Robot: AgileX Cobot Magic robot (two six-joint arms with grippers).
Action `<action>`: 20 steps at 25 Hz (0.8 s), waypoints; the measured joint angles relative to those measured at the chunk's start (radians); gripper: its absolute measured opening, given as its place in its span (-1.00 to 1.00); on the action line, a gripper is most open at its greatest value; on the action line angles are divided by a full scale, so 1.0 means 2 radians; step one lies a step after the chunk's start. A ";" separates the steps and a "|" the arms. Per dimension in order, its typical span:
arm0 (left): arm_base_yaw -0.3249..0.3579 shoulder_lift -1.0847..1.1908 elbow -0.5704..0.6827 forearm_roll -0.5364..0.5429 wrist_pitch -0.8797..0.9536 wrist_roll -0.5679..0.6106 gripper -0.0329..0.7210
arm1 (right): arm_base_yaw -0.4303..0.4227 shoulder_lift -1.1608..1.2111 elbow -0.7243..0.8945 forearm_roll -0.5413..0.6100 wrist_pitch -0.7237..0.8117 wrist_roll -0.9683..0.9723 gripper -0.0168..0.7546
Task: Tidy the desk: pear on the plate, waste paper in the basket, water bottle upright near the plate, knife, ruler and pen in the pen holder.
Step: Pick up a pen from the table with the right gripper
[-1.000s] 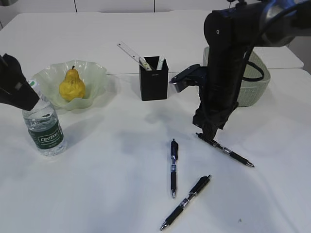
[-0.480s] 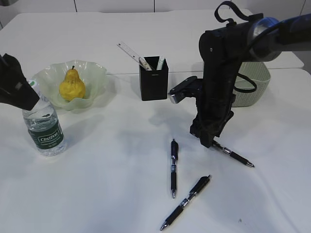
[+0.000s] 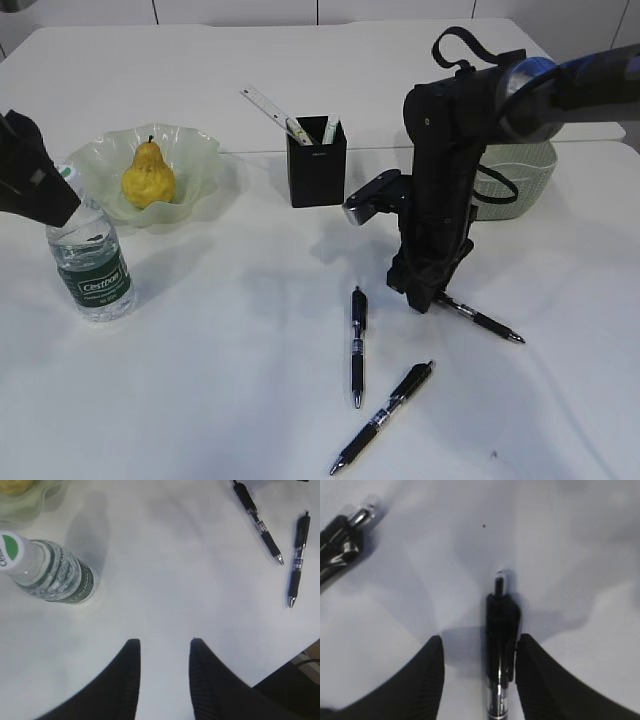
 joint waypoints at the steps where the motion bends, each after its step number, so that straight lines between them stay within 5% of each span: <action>1: 0.000 0.000 0.000 0.001 0.000 0.000 -0.31 | 0.000 0.002 0.000 0.000 -0.001 0.000 0.01; 20: 0.000 0.000 0.000 0.001 0.002 0.000 -0.31 | -0.005 0.007 -0.004 -0.013 -0.017 -0.001 -0.34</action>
